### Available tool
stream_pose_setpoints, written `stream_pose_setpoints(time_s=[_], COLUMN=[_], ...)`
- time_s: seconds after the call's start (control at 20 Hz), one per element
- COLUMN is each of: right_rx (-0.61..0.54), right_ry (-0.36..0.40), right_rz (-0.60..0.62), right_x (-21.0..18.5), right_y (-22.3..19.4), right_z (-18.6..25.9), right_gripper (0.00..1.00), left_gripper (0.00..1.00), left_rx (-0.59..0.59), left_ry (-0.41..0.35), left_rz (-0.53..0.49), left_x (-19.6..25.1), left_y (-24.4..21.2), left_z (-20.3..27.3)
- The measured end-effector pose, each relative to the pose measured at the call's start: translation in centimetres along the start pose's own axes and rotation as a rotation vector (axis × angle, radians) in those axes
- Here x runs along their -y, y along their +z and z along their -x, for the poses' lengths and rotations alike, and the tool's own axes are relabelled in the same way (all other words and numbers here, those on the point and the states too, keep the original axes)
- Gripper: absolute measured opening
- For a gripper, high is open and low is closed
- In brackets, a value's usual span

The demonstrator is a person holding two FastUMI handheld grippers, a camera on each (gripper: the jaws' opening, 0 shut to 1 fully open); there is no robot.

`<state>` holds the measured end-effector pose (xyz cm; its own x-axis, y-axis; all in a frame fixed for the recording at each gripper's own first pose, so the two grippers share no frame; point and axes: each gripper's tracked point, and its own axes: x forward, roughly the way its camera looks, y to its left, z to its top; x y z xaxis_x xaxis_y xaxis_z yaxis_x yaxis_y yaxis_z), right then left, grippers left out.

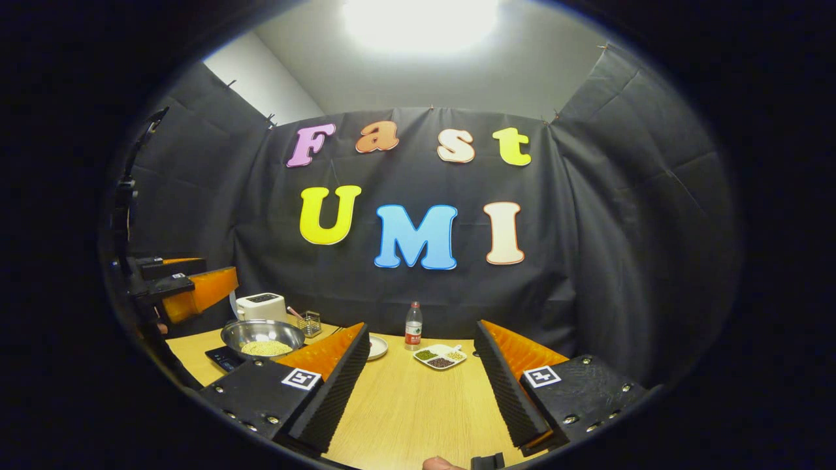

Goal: First push the handle of the pot to place it horizontally, then grasp the pot with both hands and set it on the induction cooktop.

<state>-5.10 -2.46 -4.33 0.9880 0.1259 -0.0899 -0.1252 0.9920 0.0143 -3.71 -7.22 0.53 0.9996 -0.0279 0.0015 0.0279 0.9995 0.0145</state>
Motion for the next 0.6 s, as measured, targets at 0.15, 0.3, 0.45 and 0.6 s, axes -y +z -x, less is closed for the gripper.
stream_pose_setpoints(time_s=[0.15, 0.3, 0.45, 0.6], right_rx=[0.017, 0.028, 0.03, 0.038], right_ry=[0.003, -0.002, -0.009, -0.021], right_rz=[-0.028, -0.027, -0.028, -0.028], right_x=[-1.1, -1.7, -2.1, -1.8], right_y=[1.1, 1.4, 1.4, 1.7], right_z=[0.6, 1.4, 1.9, 2.3], right_gripper=[0.97, 0.97, 0.97, 0.97], left_gripper=[0.91, 1.0, 0.98, 0.98], left_rx=[0.01, 0.027, 0.022, 0.023], left_ry=[0.02, 0.049, 0.055, 0.057], left_rz=[0.001, -0.014, -0.012, -0.013], left_x=[-2.0, -3.9, -4.5, -4.8], left_y=[0.7, 1.2, 1.1, 1.1], left_z=[1.4, 2.4, 2.9, 3.3])
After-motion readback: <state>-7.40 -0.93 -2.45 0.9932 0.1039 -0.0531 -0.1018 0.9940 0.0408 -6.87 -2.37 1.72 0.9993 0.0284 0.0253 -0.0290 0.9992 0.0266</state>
